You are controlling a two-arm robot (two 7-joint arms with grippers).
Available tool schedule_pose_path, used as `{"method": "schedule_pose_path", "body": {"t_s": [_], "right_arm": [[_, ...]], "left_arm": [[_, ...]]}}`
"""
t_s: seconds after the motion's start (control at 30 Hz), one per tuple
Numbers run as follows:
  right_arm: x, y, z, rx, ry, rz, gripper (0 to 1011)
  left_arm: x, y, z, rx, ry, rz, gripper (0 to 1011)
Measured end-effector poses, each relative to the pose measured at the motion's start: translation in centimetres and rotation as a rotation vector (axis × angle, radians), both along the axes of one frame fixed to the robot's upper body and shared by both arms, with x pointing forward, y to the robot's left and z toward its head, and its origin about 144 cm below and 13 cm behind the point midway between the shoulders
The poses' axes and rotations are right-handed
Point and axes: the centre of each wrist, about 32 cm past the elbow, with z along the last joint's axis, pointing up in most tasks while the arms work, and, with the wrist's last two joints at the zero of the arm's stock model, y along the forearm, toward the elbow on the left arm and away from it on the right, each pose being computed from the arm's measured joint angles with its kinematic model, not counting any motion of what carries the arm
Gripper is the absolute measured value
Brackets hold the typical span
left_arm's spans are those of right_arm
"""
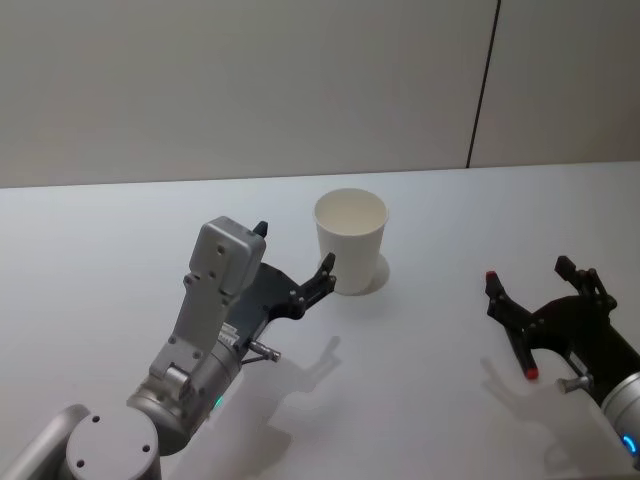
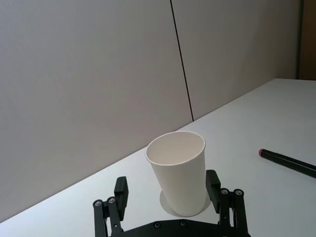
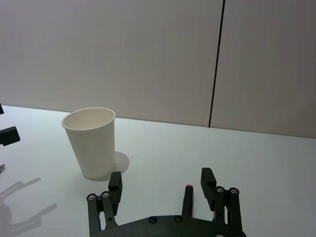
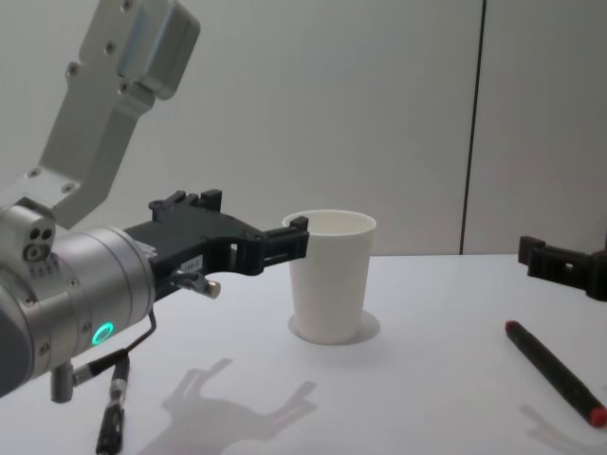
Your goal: Place the pen into the pen holder.
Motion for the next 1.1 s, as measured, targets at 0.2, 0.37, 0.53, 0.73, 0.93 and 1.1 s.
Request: {"method": "schedule_pose_path", "body": {"t_s": [0.2, 0.37, 0.53, 0.73, 0.93, 1.1], "right_arm": [[0.0, 0.0, 0.0, 0.000, 0.000, 0.000, 1002], [0.0, 0.0, 0.0, 0.000, 0.000, 0.000, 1002], [0.0, 0.0, 0.0, 0.000, 0.000, 0.000, 1002], [0.1, 0.0, 0.0, -0.001, 0.002, 0.001, 1002], [0.4, -0.1, 0.4, -0.008, 0.025, 0.011, 1002], [0.8, -0.1, 1.1, -0.018, 0.055, 0.022, 1002]], "left_arm": [[0.0, 0.0, 0.0, 0.000, 0.000, 0.000, 1003], [0.0, 0.0, 0.0, 0.000, 0.000, 0.000, 1003], [0.0, 0.0, 0.0, 0.000, 0.000, 0.000, 1003], [0.0, 0.0, 0.0, 0.000, 0.000, 0.000, 1003], [0.0, 0.0, 0.0, 0.000, 0.000, 0.000, 1003], [0.0, 0.0, 0.0, 0.000, 0.000, 0.000, 1003]]}}
